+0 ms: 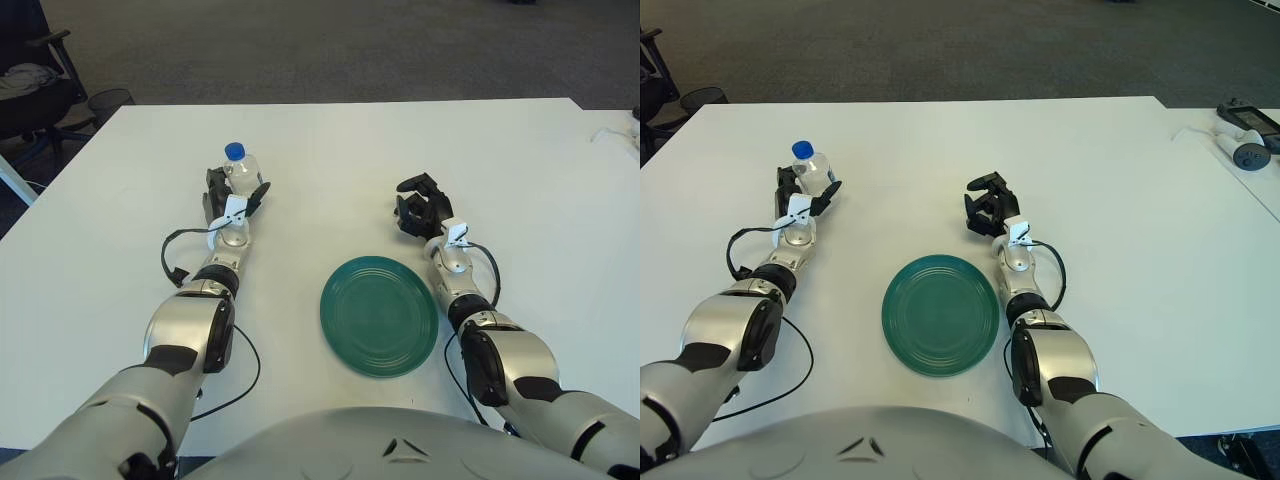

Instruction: Put the bottle into the plate.

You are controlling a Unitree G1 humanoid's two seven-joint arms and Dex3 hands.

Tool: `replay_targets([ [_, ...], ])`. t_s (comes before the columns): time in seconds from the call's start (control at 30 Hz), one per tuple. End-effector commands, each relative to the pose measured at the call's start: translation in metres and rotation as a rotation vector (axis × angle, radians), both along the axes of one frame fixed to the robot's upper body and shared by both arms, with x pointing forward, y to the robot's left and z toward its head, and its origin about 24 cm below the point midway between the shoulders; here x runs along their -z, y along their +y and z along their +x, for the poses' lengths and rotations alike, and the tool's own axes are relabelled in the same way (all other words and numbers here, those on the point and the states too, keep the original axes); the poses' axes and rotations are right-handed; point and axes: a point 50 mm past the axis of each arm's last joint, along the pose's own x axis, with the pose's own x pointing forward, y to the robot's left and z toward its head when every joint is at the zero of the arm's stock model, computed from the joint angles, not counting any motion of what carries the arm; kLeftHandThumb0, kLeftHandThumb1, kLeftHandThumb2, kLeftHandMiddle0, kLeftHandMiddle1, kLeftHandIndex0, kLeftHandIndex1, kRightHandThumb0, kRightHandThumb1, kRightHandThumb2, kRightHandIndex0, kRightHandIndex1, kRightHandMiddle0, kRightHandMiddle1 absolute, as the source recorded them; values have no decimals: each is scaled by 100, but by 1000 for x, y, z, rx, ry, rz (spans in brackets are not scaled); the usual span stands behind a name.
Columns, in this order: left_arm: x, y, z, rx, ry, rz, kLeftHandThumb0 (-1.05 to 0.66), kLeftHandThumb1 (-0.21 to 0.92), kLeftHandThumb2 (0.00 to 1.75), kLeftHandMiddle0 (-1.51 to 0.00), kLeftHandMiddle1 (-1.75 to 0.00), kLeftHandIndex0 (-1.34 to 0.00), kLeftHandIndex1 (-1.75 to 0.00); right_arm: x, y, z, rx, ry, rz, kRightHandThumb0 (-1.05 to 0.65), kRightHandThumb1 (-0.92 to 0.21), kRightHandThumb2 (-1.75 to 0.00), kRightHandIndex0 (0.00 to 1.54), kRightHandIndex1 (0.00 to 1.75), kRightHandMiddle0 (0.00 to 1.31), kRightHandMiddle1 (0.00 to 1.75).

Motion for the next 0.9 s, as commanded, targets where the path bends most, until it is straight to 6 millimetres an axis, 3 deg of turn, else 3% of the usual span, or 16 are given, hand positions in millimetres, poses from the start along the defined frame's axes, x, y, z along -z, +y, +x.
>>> replay_targets([
  [0.0,-7,-29,8,185,-15,15,-72,80,0,-49,-119,-41,-162,77,-2,-61,30,436,15,0,-52,-94,55,163,43,146],
  [0.03,-7,-32,8,201,-20,15,-63,64,36,-53,-126,-55,-153,77,-2,-61,31,438,15,0,-53,-94,54,163,43,146],
  [0.1,-9,-36,9,233,-32,15,-56,43,81,-57,-139,-72,-145,77,-3,-61,32,439,14,0,-53,-93,54,164,43,146],
  [0.2,-10,-38,9,264,-41,18,-53,31,104,-63,-151,-81,-141,78,-3,-62,35,441,12,0,-54,-93,53,164,43,146],
  [0.47,-11,-41,10,328,-40,50,-53,23,117,-70,-172,-87,-140,81,-9,-63,62,481,11,0,-55,-91,52,163,42,147],
  [0.87,-14,-41,11,340,-50,50,-53,22,121,-83,-175,-86,-143,81,-7,-66,58,469,13,0,-55,-92,53,164,41,148],
])
